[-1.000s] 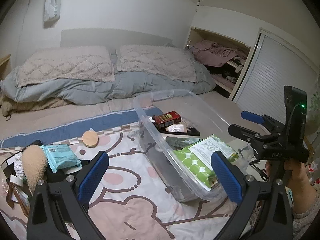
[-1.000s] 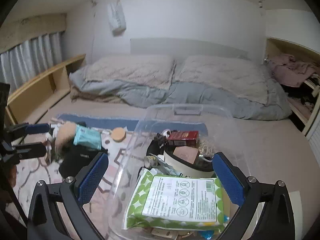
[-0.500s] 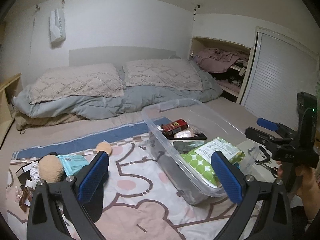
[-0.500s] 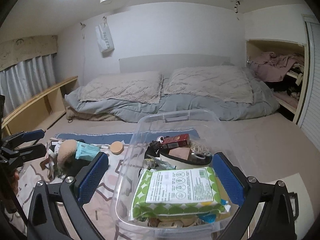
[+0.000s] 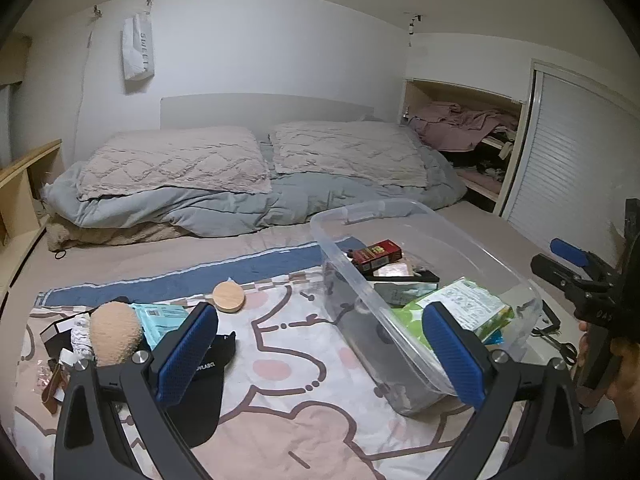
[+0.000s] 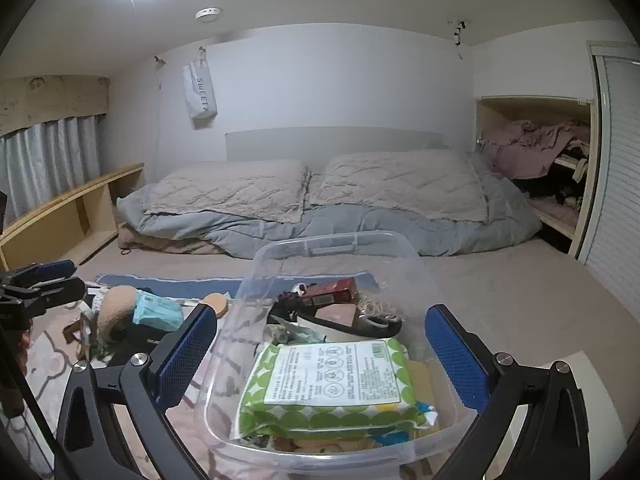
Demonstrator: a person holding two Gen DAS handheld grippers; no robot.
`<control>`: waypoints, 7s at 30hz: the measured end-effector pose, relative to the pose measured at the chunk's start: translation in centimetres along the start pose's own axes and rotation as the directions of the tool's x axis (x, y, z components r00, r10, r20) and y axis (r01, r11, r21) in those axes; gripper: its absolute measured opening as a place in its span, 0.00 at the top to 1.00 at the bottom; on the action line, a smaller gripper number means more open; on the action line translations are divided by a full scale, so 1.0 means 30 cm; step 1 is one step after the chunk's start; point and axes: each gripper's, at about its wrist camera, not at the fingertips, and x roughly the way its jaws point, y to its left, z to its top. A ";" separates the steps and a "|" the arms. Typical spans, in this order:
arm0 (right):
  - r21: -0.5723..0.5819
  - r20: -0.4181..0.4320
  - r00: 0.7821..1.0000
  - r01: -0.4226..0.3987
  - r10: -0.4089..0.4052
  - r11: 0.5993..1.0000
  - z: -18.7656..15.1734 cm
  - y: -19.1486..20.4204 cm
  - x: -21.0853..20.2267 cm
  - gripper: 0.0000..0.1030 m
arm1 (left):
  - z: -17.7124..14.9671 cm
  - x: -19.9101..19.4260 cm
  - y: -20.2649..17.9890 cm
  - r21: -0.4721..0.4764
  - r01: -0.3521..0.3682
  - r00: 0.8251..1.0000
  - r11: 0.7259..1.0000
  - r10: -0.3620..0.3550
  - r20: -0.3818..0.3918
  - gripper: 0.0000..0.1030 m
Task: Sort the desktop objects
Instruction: 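Withdraw both tools up and away from the plastic box, then move both tools toward the pile of objects on the blanket, then grasp the brown leather sleeve with the left tool while the right tool grasps the white-blue sachet, then lift the leather sleeve and sachet and carry both toward the clear box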
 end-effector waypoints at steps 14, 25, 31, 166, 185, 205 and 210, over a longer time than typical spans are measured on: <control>0.005 -0.016 1.000 -0.001 0.001 1.000 -0.005 0.022 0.032 0.00 | -0.010 -0.027 0.054 -0.019 -0.109 0.994 0.994 0.109 0.029 0.00; -0.031 -0.034 0.998 -0.054 0.053 0.998 0.007 0.153 0.084 0.00 | -0.043 -0.116 0.242 -0.102 -0.245 0.967 0.964 0.251 0.043 0.00; -0.046 -0.040 0.995 -0.090 0.088 0.995 0.012 0.242 0.107 0.00 | -0.071 -0.179 0.356 -0.148 -0.332 0.938 0.932 0.342 0.052 0.00; 0.066 -0.626 0.519 -0.708 0.581 0.703 -0.259 0.999 0.491 0.92 | -0.627 0.060 1.123 -0.412 -0.432 0.877 0.802 0.267 -0.399 0.55; 0.012 -0.491 0.617 -0.702 0.615 0.713 -0.110 0.961 0.344 0.92 | -0.475 -0.157 0.962 -0.398 -0.403 0.906 0.824 0.297 -0.303 0.55; 0.019 -0.280 0.716 -0.662 0.640 0.749 0.081 0.800 0.190 0.92 | -0.245 -0.288 0.600 -0.304 -0.258 0.963 0.917 0.218 -0.158 0.55; 0.045 -0.222 0.739 -0.644 0.636 0.764 0.115 0.706 0.164 0.92 | -0.174 -0.279 0.481 -0.272 -0.196 0.978 0.942 0.169 -0.120 0.55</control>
